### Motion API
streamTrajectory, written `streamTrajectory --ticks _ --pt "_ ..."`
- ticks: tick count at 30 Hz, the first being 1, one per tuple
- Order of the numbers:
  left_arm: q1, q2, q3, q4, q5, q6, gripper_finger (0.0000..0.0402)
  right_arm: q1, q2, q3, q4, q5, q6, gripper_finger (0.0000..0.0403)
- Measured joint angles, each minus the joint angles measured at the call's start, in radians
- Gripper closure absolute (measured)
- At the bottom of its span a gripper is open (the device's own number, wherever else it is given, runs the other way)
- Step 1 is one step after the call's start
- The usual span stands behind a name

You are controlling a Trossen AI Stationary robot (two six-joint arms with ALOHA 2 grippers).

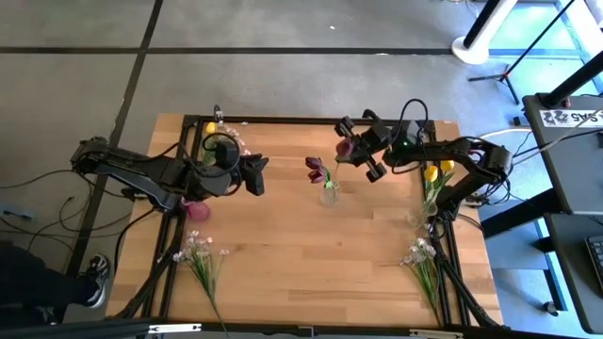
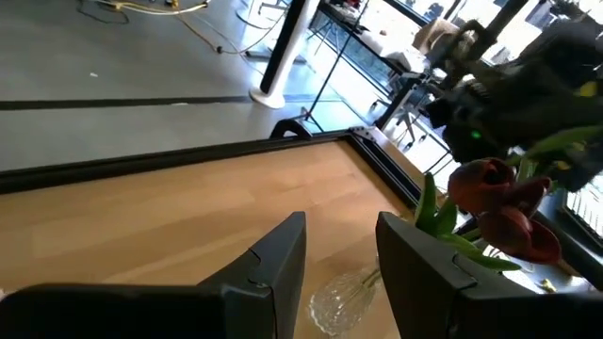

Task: Sort flowers into vase by color
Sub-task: Put the red tulip into the top transparent vase

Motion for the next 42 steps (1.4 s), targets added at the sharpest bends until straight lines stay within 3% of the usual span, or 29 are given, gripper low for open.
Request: streamTrajectory --ticks 8,16,21,28,34,42 --pt "0.000 0.000 0.000 -0.022 0.000 0.001 0.0274 0.077 0.008 -0.012 -0.022 0.022 0.004 0.0400" --pt "0.000 0.000 0.000 -0.020 0.025 -0.007 0.0274 0.075 0.022 -0.057 -0.013 0.038 -0.025 0.0400" --pt "0.000 0.000 0.000 -0.020 0.030 -0.023 0.0274 0.075 0.022 -0.063 -0.095 0.030 -0.026 0.0398" --pt "-0.010 0.000 0.000 -0.017 0.109 0.018 0.0274 0.074 0.022 -0.063 -0.188 0.029 -0.035 0.0362" --pt "-0.016 0.000 0.000 -0.048 0.112 0.018 0.0274 0.074 0.012 -0.050 -0.260 -0.007 -0.097 0.0330" --pt "-0.016 0.000 0.000 -0.138 0.151 -0.058 0.0274 0.057 -0.072 -0.006 -0.513 -0.026 -0.123 0.0265"
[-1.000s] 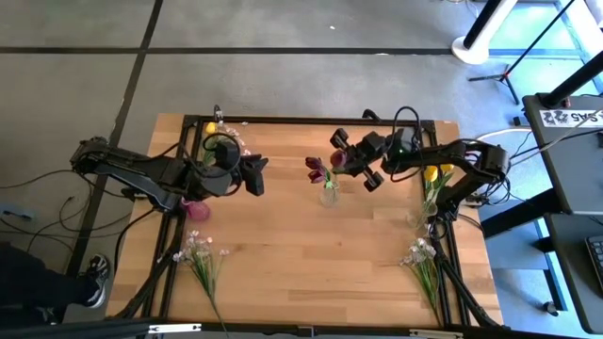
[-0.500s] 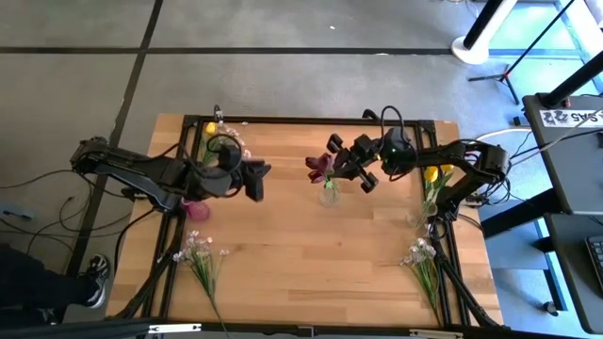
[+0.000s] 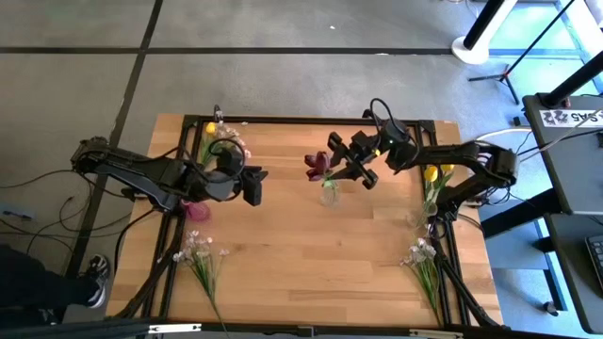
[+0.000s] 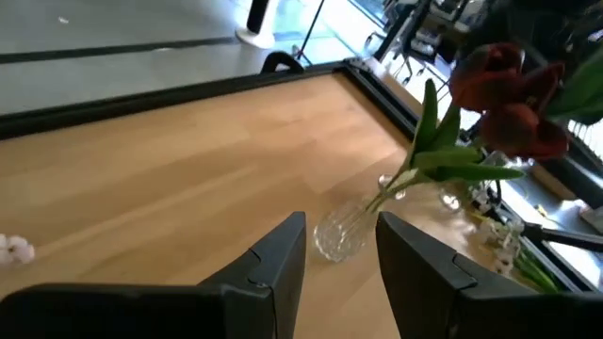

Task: Sort flowers into vase by color
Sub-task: Put the red tulip into the top transparent vase, then put the top white flowers into the violet vase

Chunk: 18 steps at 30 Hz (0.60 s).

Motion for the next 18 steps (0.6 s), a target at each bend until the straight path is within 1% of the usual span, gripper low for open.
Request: streamTrajectory --ticks 4,7,12,15,18 --pt "0.000 0.000 0.000 -0.044 0.011 -0.042 0.0274 -0.035 -0.052 0.014 -0.144 -0.031 -0.040 0.0236" --pt "0.000 0.000 0.000 -0.067 0.024 -0.054 0.0274 -0.062 -0.095 0.015 -0.243 -0.045 -0.083 0.0223" --pt "0.000 0.000 0.000 -0.108 0.047 -0.080 0.0274 -0.100 -0.175 0.015 -0.393 -0.047 -0.160 0.0219" --pt "0.005 0.000 0.000 -0.180 0.049 -0.135 0.0274 -0.125 -0.232 0.015 -0.417 -0.043 -0.179 0.0220" --pt "0.018 0.000 0.000 -0.223 0.082 -0.151 0.0274 -0.147 -0.290 0.015 -0.439 -0.025 -0.181 0.0220"
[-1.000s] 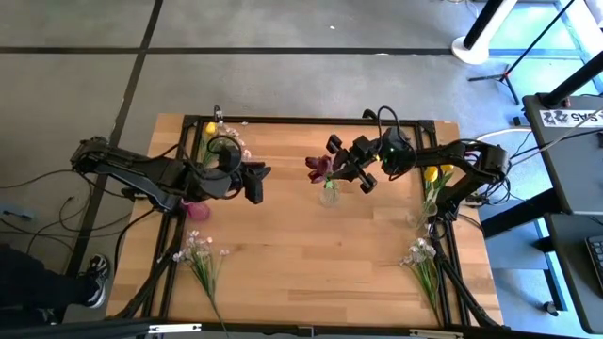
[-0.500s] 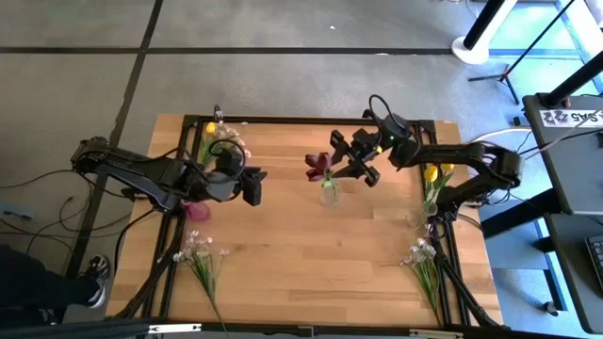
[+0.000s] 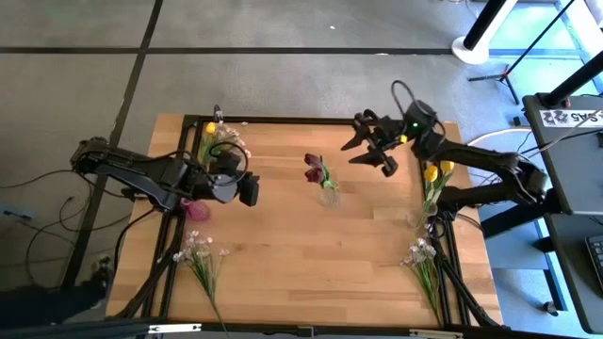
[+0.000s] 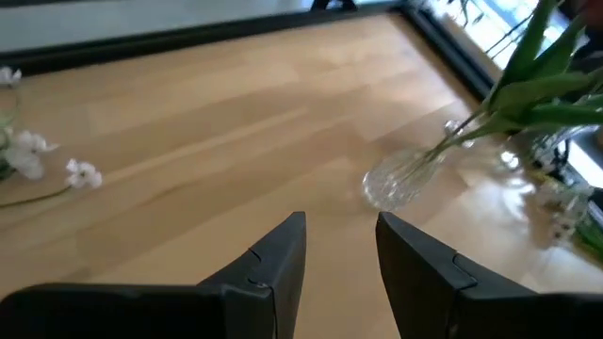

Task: Sort flowers into vase by color
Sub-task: Put the top white flowers into the violet vase

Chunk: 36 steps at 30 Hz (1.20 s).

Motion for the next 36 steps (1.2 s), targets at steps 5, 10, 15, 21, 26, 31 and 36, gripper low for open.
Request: streamTrajectory --ticks 5,10,15,21,26,31,36 --pt "0.014 0.020 0.000 0.002 0.032 0.013 0.0274 0.025 -0.069 0.000 -0.041 0.039 -0.013 0.0221" --pt "0.013 0.082 0.000 0.038 0.057 0.054 0.0274 0.101 -0.121 0.008 -0.041 0.101 -0.019 0.0221" --pt "0.008 0.108 0.000 0.061 0.089 0.062 0.0274 0.156 -0.182 0.090 -0.045 0.128 0.007 0.0221" --pt "0.050 0.063 0.002 -0.039 0.112 0.064 0.0274 0.164 -0.248 0.150 -0.050 0.117 0.085 0.0221" --pt "0.086 0.060 0.002 -0.110 0.111 0.100 0.0274 0.164 -0.325 0.150 -0.241 0.140 0.085 0.0221" --pt "0.148 0.060 0.002 -0.095 0.108 0.211 0.0274 0.165 -0.430 0.150 -0.540 0.339 0.041 0.0221" --pt "0.249 0.060 0.002 -0.095 0.104 0.378 0.0274 0.166 -0.454 0.150 -0.656 0.579 0.074 0.0221"
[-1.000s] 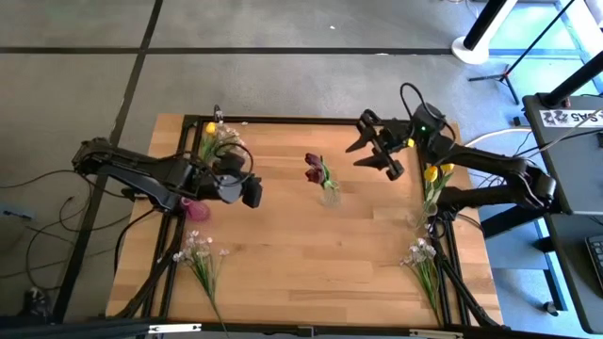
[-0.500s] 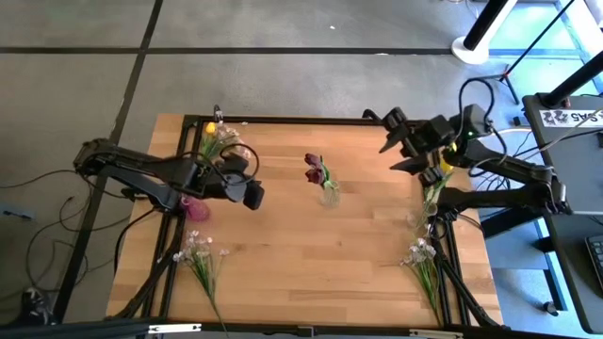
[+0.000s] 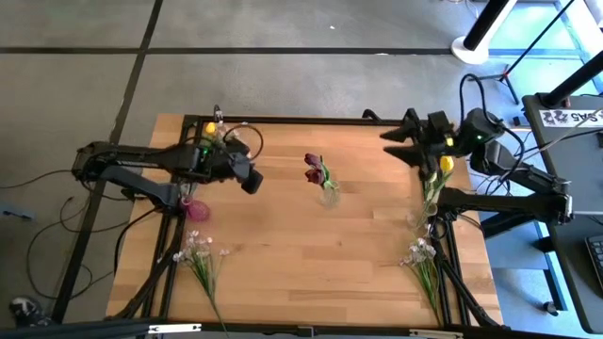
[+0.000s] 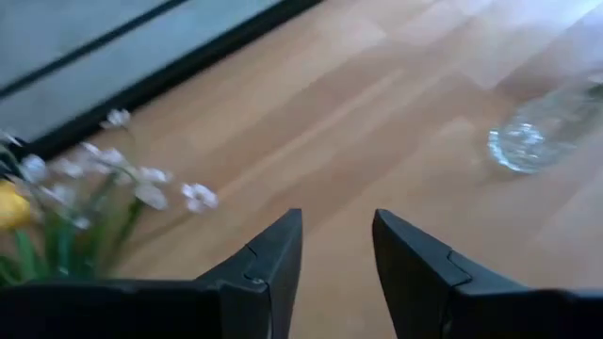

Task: Sort flowers into vase by color
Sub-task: Put the top white flowers into the violet vase

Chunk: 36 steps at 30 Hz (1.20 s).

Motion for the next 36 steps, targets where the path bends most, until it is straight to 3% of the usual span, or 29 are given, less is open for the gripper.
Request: streamTrajectory --ticks 8,12,16,20,36 --pt "0.143 -0.001 -0.043 0.048 -0.027 0.063 0.0274 -0.001 0.034 0.000 -0.104 0.438 0.012 0.0221" --pt "0.154 0.000 -0.061 0.039 -0.026 0.048 0.0274 -0.001 0.039 -0.002 -0.141 0.598 0.214 0.0221" --pt "0.128 -0.001 -0.080 0.045 -0.071 0.135 0.0274 0.006 0.053 -0.001 -0.133 0.632 0.403 0.0221" --pt "0.102 -0.001 -0.136 0.080 -0.107 0.170 0.0274 0.090 0.118 -0.001 -0.043 0.712 0.505 0.0221" --pt "0.085 -0.119 -0.321 0.202 0.028 0.201 0.0274 0.278 0.356 0.163 0.001 0.841 0.399 0.0221"
